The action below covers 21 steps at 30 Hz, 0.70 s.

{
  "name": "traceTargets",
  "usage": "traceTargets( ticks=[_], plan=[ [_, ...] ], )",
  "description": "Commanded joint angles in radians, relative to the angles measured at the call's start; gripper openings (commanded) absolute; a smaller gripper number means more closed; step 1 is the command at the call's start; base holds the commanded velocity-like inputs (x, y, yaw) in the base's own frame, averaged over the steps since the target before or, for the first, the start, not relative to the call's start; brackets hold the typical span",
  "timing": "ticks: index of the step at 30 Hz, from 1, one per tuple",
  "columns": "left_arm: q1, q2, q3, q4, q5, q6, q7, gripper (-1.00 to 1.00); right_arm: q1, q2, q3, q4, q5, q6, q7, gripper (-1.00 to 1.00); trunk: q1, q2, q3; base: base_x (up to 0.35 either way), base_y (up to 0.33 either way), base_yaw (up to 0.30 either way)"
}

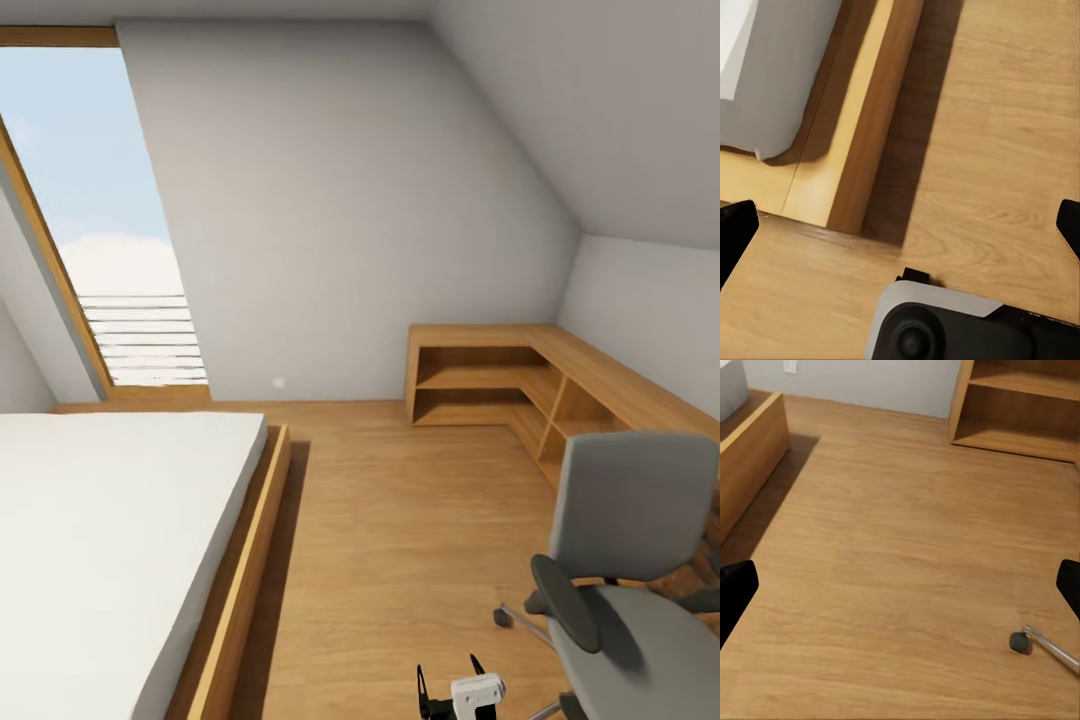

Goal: In the bedroom, organize the workspace by keeping the computer under the desk, ensuring the monitor is on the desk, placing the keyboard on the desk next to the monitor, placing the mouse on the desk next to the keyboard, moving the folder from the swivel chair onto the desk next to the mouse, stacking the notebook on top of the folder with the pen on top of the notebook, and positioning the swivel chair next to the desk.

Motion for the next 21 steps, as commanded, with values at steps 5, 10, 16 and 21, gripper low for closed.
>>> traceTargets(
  ticks=[5, 10, 16, 21],
  plan=[
    [-0.001, 0.000, -0.003, 0.000, 0.005, -0.003, 0.003, 1.00, -0.001, 0.002, 0.009, 0.002, -0.003, -0.001, -0.006, 1.00, 0.001, -0.002, -0.002, 0.318, 0.000, -0.008],
    [-0.001, 0.000, -0.003, 0.000, 0.006, -0.003, 0.003, 1.00, -0.001, 0.002, 0.009, 0.002, -0.003, -0.001, -0.006, 1.00, 0.001, -0.002, -0.002, 0.320, 0.000, -0.001],
    [-0.001, 0.000, -0.003, 0.000, 0.005, -0.003, 0.003, 1.00, -0.001, 0.003, 0.010, 0.002, -0.004, -0.001, -0.006, 1.00, 0.001, -0.002, -0.002, 0.321, 0.000, 0.111],
    [-0.001, 0.000, -0.002, 0.001, 0.006, -0.003, 0.003, 1.00, -0.001, 0.004, 0.010, 0.002, -0.006, -0.001, -0.006, 1.00, 0.001, -0.002, -0.002, 0.257, 0.000, 0.225]
  ],
)
